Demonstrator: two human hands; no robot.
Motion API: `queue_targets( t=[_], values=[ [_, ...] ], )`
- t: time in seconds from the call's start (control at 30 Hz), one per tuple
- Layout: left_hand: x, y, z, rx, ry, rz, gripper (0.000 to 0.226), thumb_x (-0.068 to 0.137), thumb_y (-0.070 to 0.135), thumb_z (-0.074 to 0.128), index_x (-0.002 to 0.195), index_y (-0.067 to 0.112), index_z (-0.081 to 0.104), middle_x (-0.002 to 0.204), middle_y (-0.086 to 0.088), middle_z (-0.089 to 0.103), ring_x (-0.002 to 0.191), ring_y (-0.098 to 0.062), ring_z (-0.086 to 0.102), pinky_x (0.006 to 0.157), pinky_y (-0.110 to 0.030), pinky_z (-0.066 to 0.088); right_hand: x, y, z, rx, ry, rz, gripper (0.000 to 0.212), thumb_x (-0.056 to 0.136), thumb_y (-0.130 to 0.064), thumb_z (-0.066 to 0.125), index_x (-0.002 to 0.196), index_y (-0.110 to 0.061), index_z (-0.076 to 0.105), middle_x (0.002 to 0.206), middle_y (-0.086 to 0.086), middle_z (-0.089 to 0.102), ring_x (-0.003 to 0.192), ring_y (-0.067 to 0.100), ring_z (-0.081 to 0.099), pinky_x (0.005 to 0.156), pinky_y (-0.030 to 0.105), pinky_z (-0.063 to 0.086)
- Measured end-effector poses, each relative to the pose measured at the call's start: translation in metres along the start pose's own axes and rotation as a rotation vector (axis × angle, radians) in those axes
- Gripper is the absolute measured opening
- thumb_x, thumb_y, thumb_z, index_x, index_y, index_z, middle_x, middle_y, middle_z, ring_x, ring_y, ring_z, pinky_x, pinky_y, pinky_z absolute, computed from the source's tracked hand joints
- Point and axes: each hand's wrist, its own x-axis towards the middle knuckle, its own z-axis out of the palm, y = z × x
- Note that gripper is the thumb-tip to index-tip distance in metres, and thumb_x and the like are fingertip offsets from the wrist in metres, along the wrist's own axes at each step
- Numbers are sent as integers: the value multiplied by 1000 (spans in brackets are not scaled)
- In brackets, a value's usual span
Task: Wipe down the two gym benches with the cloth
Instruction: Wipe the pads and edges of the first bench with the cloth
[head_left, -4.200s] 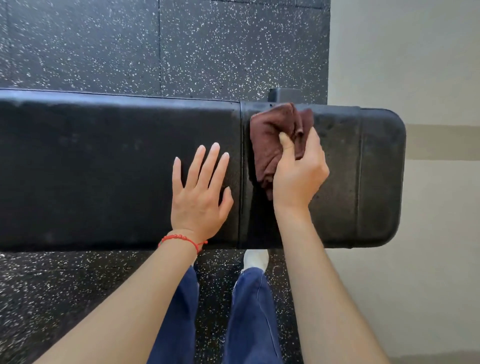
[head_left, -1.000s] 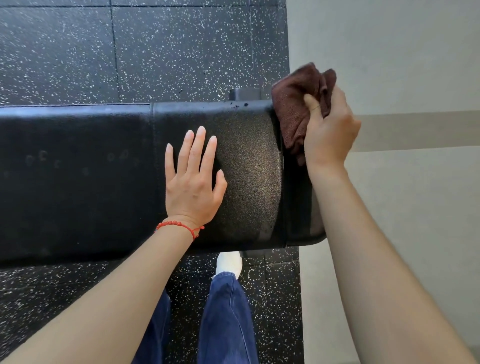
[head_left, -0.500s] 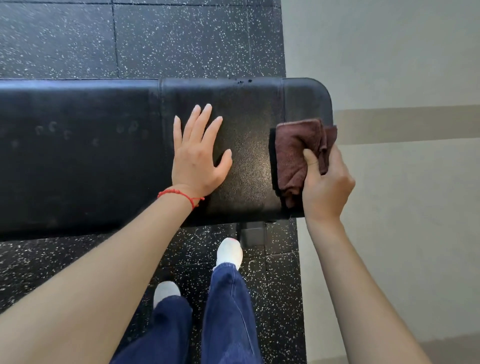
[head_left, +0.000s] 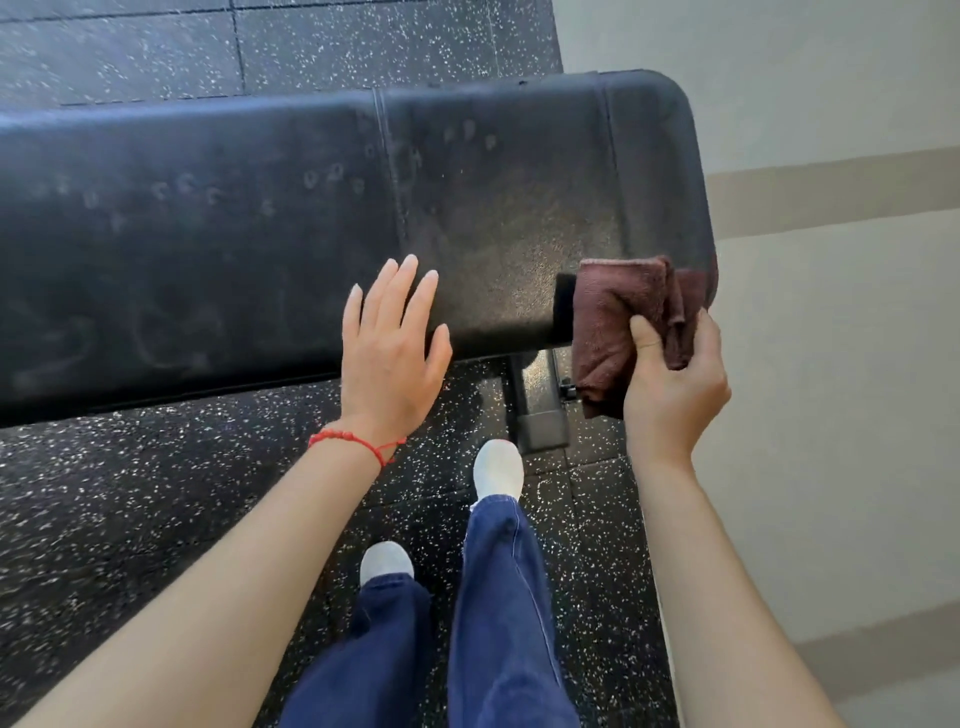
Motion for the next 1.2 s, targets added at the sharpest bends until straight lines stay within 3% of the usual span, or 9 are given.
queue_targets(
  t=[0.2,0.43,0.6,0.73,1.2],
  values=[
    [-21,-37,-13,96,27,32,48,91,24,38,134,3,46,142,-18,41,133,-32,33,108,-55,22,-43,-3,5,88,69,33,37,80,-13,69,114,-2,59,102,-1,63,86,-13,52,79,-1,35],
    [-26,-58,-2,191,119,-4,48,93,26,36,135,5,45,143,-16,40,134,-31,33,109,-54,17,-47,3,27,131,66,0,42,84,-16,67,121,-3,53,114,6,63,100,9,56,84,0,35],
    [-25,-60,17,238,308,-7,43,92,23,41,131,8,52,139,-11,47,130,-27,40,110,-48,21,-45,14,35,143,87,-60,42,87,-19,63,123,-1,51,117,12,62,103,14,55,84,-2,33],
    [-22,-63,27,297,446,23,39,90,21,44,126,9,57,134,-9,53,125,-25,47,107,-48,28,-42,19,44,165,145,-139,43,87,-22,61,122,1,52,117,14,62,107,23,58,89,6,37],
    [-14,-76,46,339,743,100,36,90,25,44,116,14,66,123,-5,63,115,-23,57,100,-43,36,-36,46,72,257,350,-368,44,90,-27,54,123,2,51,117,13,61,107,22,57,90,7,37]
  ],
)
